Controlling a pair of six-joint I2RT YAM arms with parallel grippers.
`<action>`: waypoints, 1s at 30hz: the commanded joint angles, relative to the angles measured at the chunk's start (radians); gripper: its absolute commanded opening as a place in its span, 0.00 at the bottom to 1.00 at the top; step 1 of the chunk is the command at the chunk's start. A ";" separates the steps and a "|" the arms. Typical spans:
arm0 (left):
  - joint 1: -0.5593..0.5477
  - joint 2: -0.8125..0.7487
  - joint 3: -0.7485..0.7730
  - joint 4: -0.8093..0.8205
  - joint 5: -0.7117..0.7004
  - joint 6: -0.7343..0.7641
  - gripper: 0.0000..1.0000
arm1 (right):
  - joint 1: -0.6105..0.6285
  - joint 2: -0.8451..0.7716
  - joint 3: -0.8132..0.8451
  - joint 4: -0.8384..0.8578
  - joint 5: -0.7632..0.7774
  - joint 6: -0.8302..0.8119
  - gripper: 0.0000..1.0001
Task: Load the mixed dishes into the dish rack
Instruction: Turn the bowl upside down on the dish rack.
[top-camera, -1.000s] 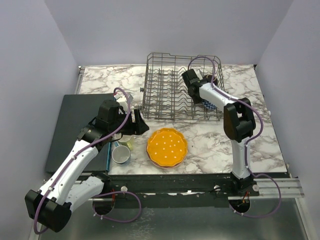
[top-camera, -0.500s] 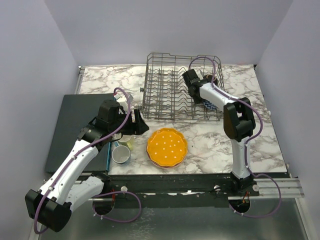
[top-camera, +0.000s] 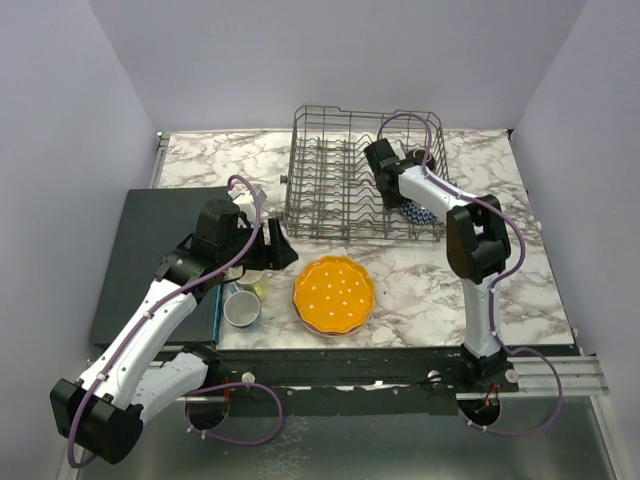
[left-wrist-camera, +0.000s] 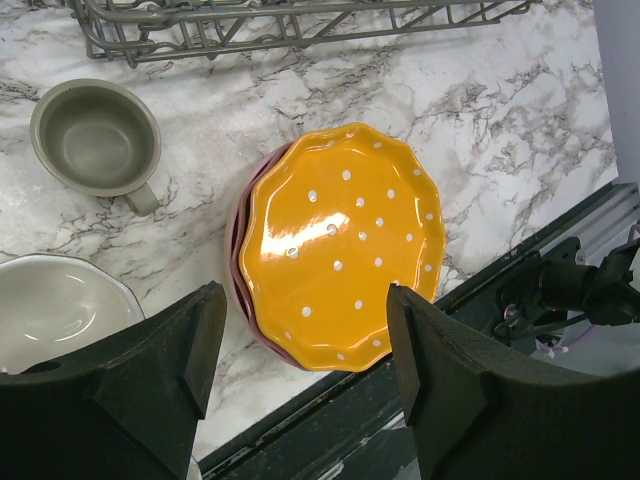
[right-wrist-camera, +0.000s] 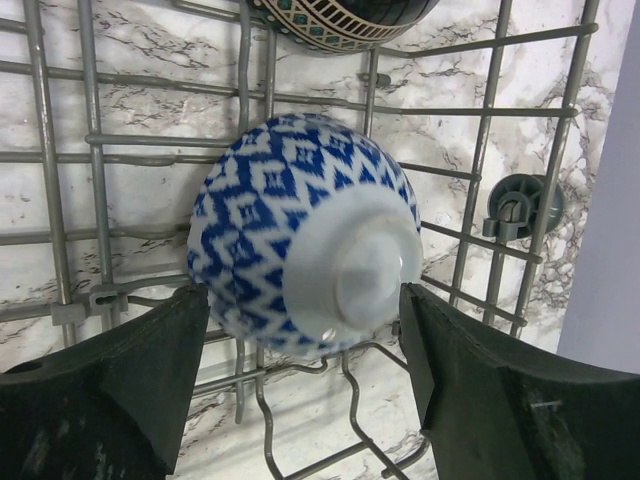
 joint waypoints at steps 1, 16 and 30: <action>-0.006 0.002 -0.013 -0.004 -0.021 0.013 0.71 | -0.002 0.010 0.029 0.012 -0.028 0.033 0.81; -0.006 0.001 -0.013 -0.005 -0.025 0.014 0.71 | 0.000 -0.075 0.037 -0.014 -0.083 0.075 0.86; -0.006 0.001 -0.014 -0.005 -0.034 0.014 0.72 | 0.016 -0.195 0.047 -0.036 -0.190 0.111 0.87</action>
